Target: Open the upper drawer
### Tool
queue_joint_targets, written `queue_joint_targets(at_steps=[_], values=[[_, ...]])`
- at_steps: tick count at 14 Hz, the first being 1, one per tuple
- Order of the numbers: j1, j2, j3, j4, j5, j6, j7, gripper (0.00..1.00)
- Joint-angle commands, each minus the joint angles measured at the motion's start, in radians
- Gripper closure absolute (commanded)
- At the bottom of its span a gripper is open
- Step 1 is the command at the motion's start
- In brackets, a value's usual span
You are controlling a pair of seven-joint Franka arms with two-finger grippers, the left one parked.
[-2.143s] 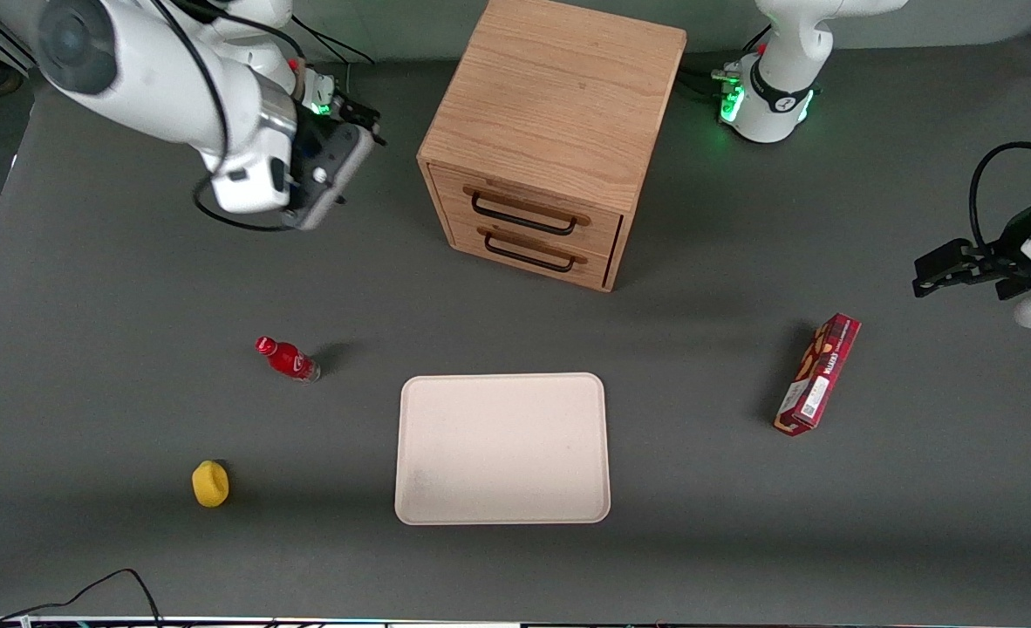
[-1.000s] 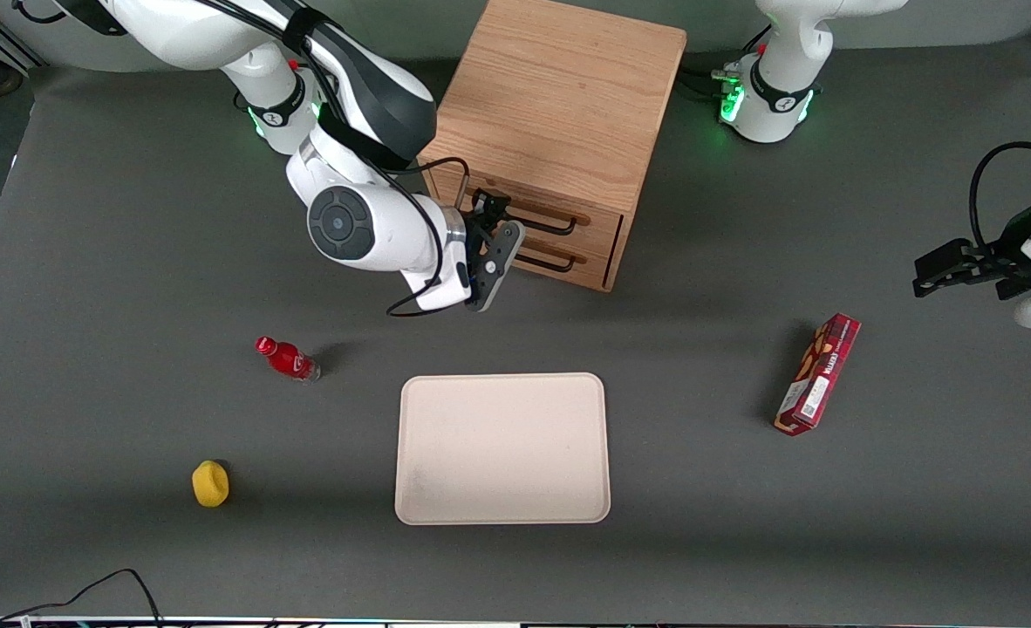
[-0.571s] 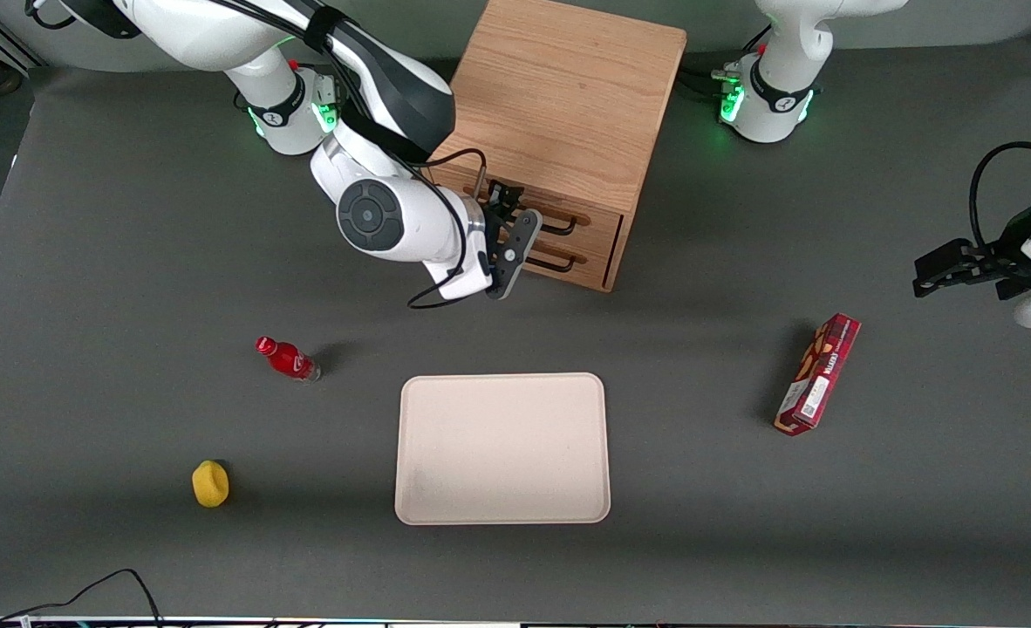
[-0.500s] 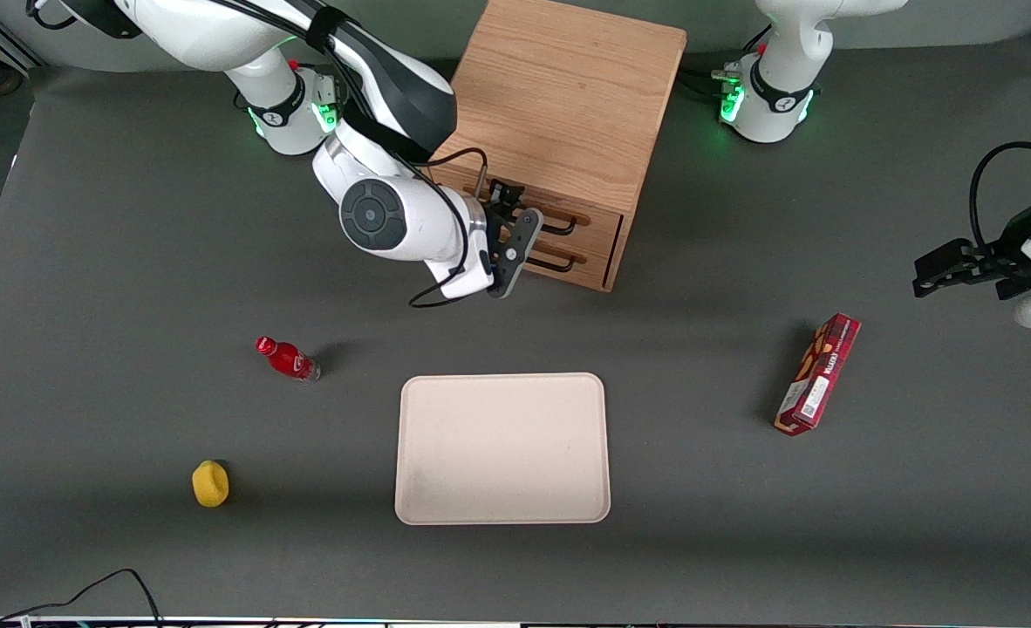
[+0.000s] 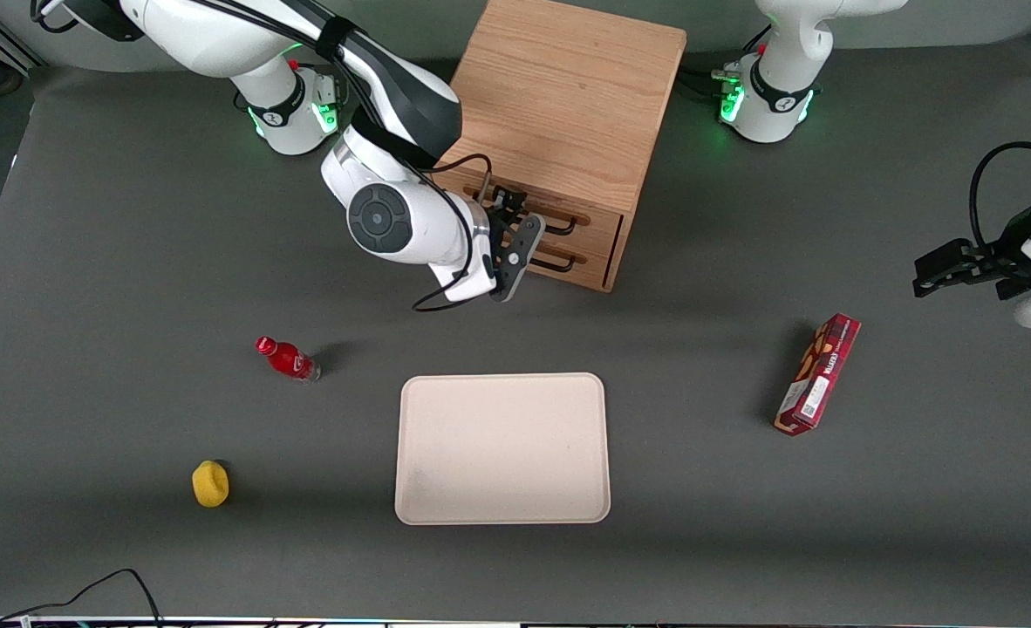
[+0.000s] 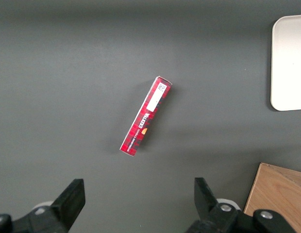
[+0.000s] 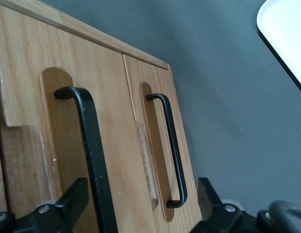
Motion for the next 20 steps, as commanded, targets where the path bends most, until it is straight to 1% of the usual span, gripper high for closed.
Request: queue_joint_targets(at_steps=[1, 3, 6, 10, 13, 16, 18, 20], values=[[0.003, 0.017, 0.007, 0.008, -0.039, 0.024, 0.014, 0.00], [-0.001, 0.032, 0.005, 0.020, -0.071, 0.024, 0.014, 0.00], [-0.012, 0.083, -0.001, 0.094, -0.108, 0.024, 0.017, 0.00], [-0.018, 0.107, -0.013, 0.138, -0.111, 0.021, 0.019, 0.00], [-0.015, 0.129, -0.053, 0.192, -0.109, 0.012, 0.014, 0.00], [-0.018, 0.158, -0.056, 0.229, -0.112, 0.012, 0.013, 0.00], [-0.018, 0.178, -0.068, 0.255, -0.146, 0.010, 0.010, 0.00], [-0.020, 0.193, -0.071, 0.281, -0.151, 0.010, 0.010, 0.00]])
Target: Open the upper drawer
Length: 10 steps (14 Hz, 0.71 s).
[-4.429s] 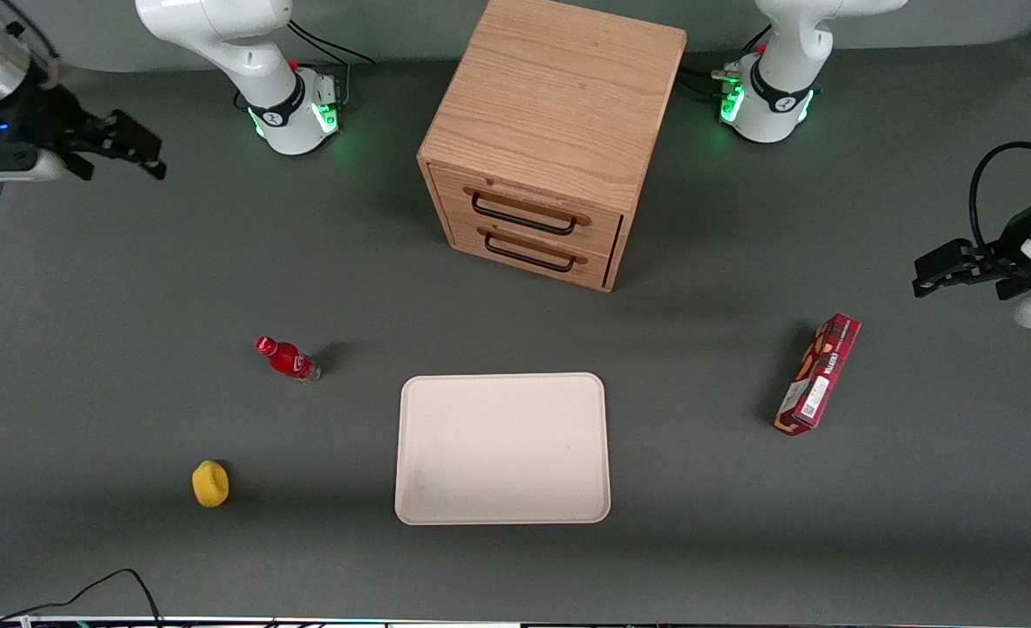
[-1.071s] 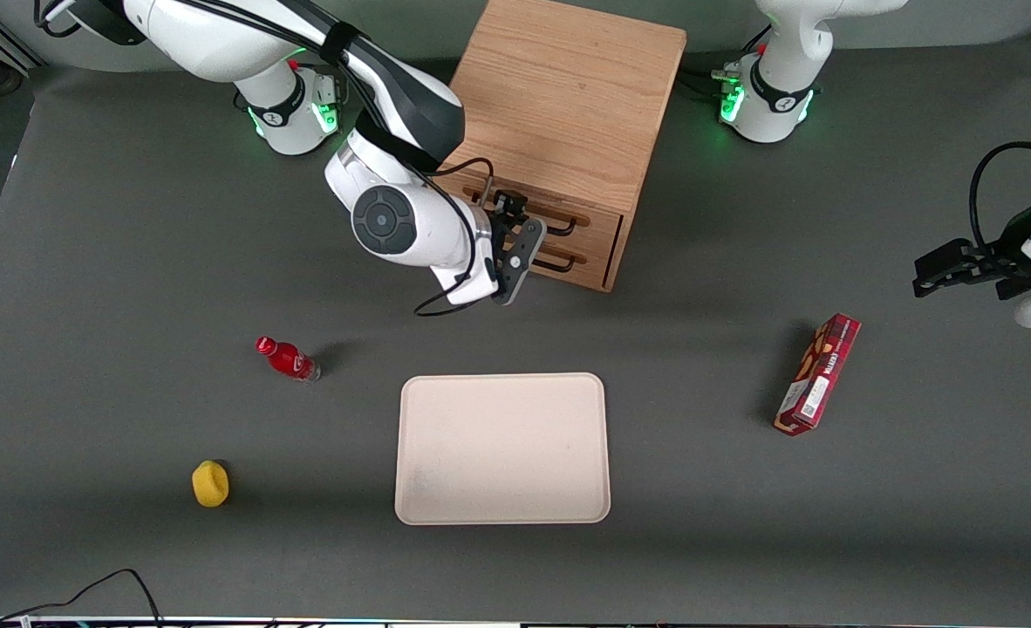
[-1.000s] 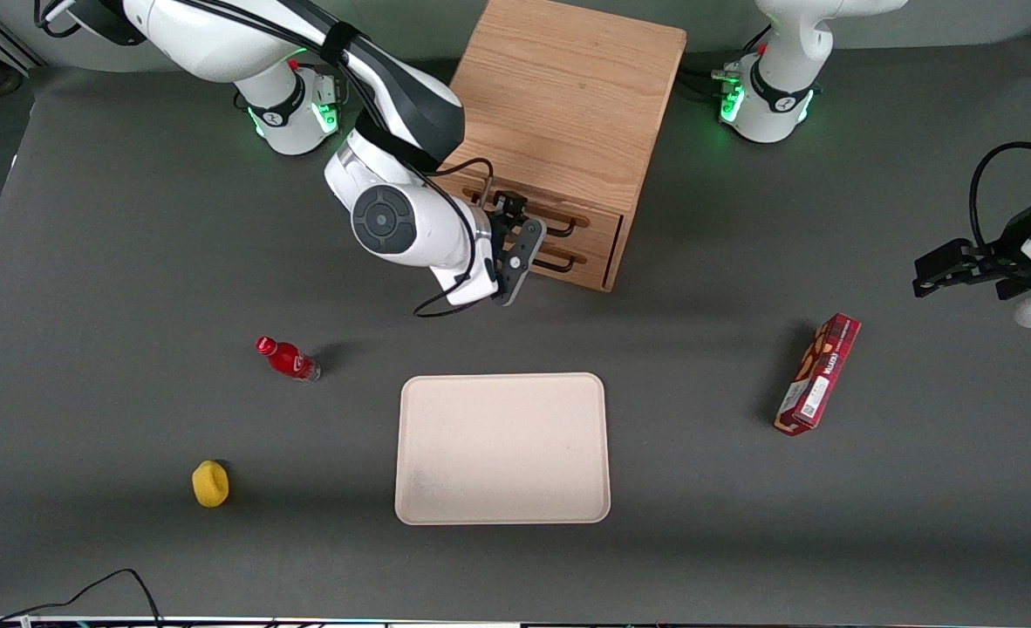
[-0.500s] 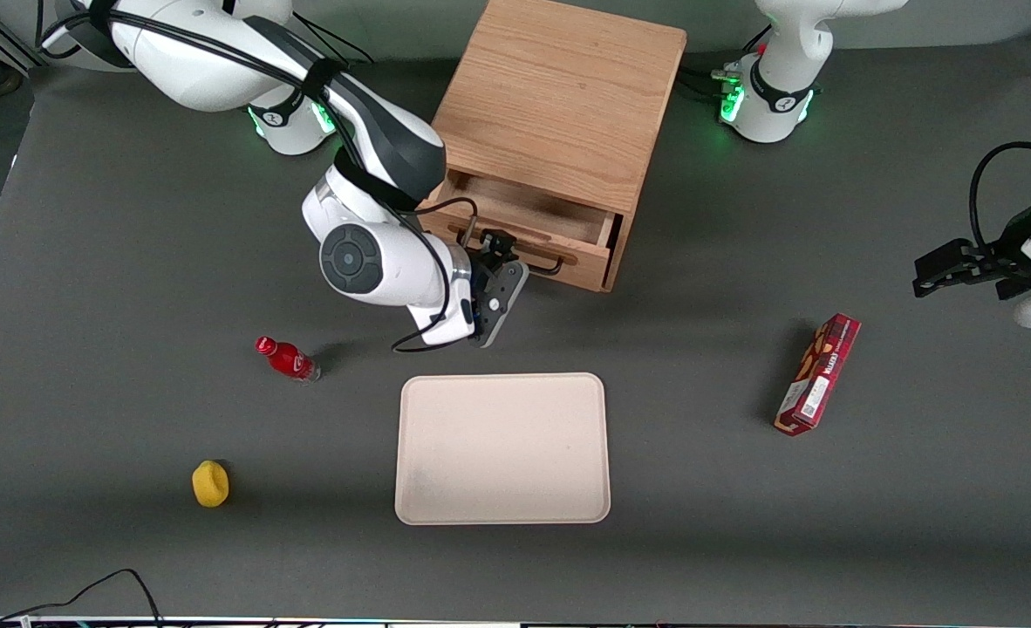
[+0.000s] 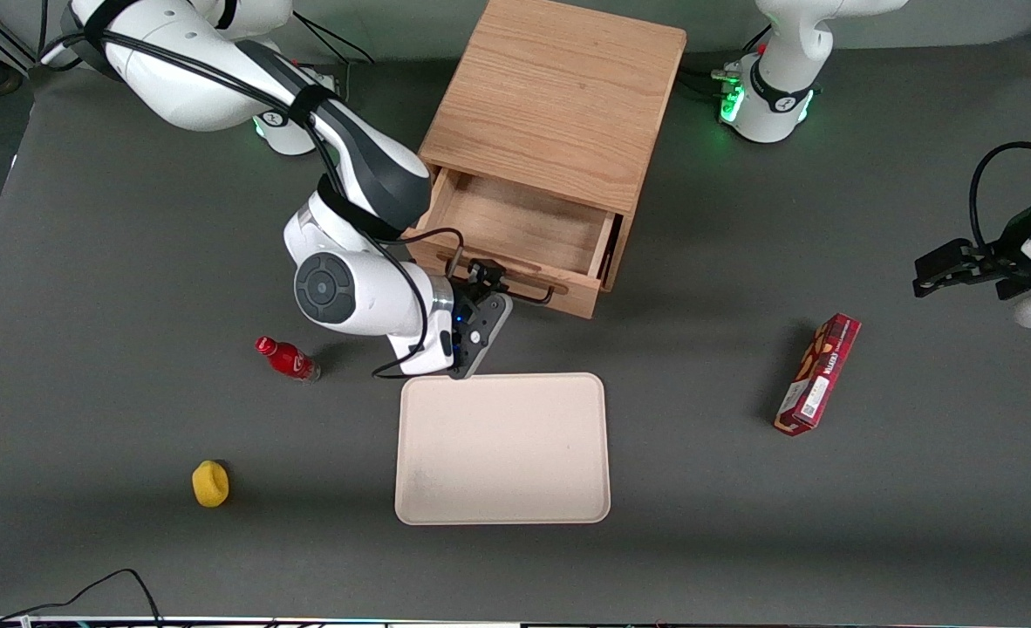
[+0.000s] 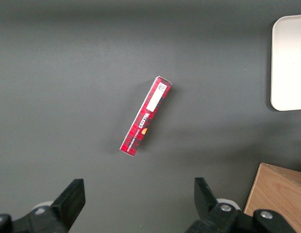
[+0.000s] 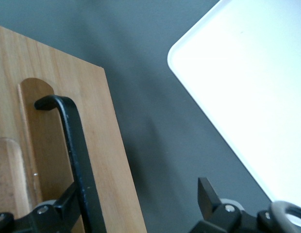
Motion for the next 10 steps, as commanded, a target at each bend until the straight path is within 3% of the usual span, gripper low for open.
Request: queue_joint_targets(at_steps=[1, 4, 10], values=[[0.008, 0.048, -0.011, 0.086, -0.033, -0.020, 0.007, 0.00], [0.008, 0.073, -0.031, 0.170, -0.032, -0.099, 0.004, 0.00], [0.005, 0.099, -0.059, 0.229, -0.033, -0.104, -0.010, 0.00]])
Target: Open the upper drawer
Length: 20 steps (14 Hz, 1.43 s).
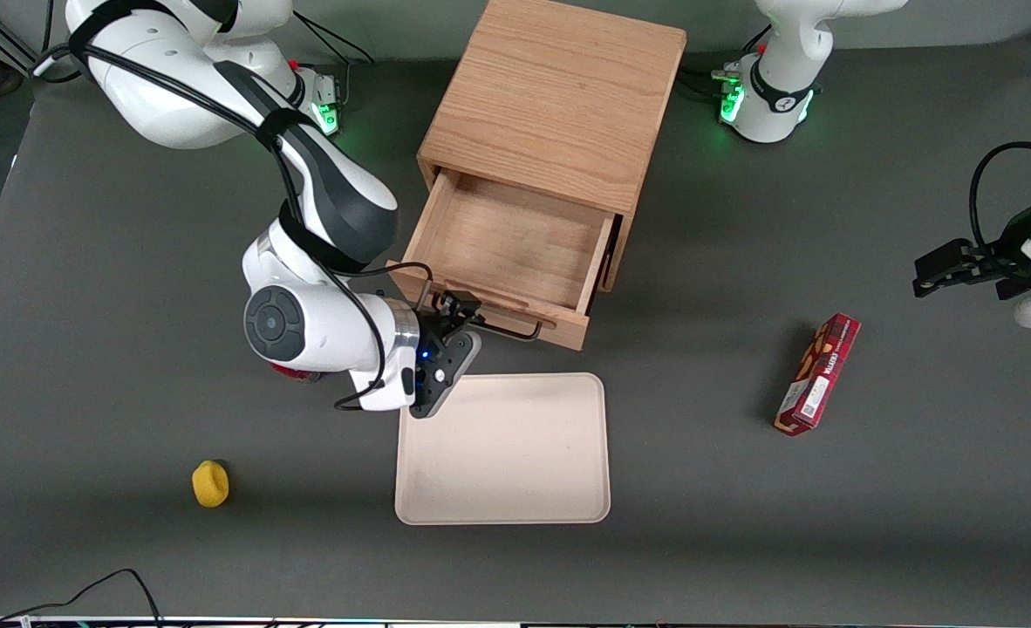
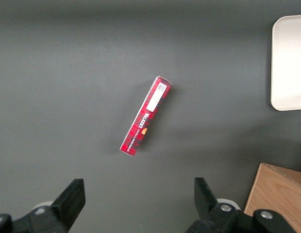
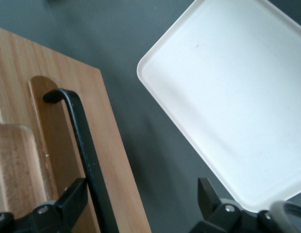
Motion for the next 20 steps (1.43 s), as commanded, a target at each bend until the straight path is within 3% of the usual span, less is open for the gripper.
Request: queue_joint_targets(at_steps=[1, 14, 20], values=[[0.009, 0.051, -0.013, 0.079, -0.026, -0.019, -0.008, 0.00], [0.028, 0.069, -0.024, 0.093, -0.029, -0.014, -0.005, 0.00], [0.040, 0.066, -0.016, 0.090, -0.063, -0.023, -0.001, 0.00]])
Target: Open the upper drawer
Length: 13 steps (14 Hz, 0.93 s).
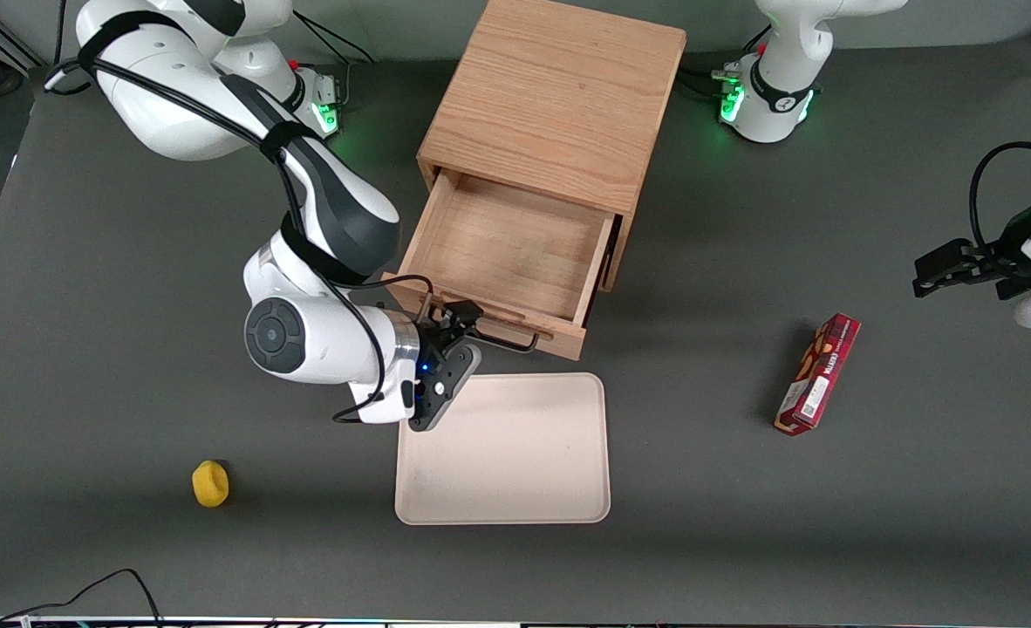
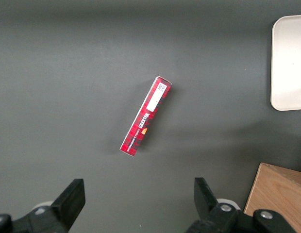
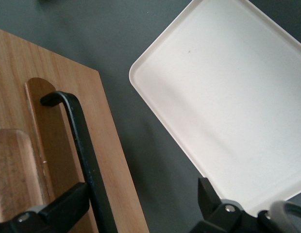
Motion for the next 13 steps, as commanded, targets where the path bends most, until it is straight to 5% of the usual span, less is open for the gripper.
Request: queue_joint_targets(at_steps=[1, 13], values=[[0.015, 0.024, -0.003, 0.029, -0.031, -0.012, -0.001, 0.00], [0.014, 0.050, -0.015, 0.089, -0.035, -0.011, -0.005, 0.00]])
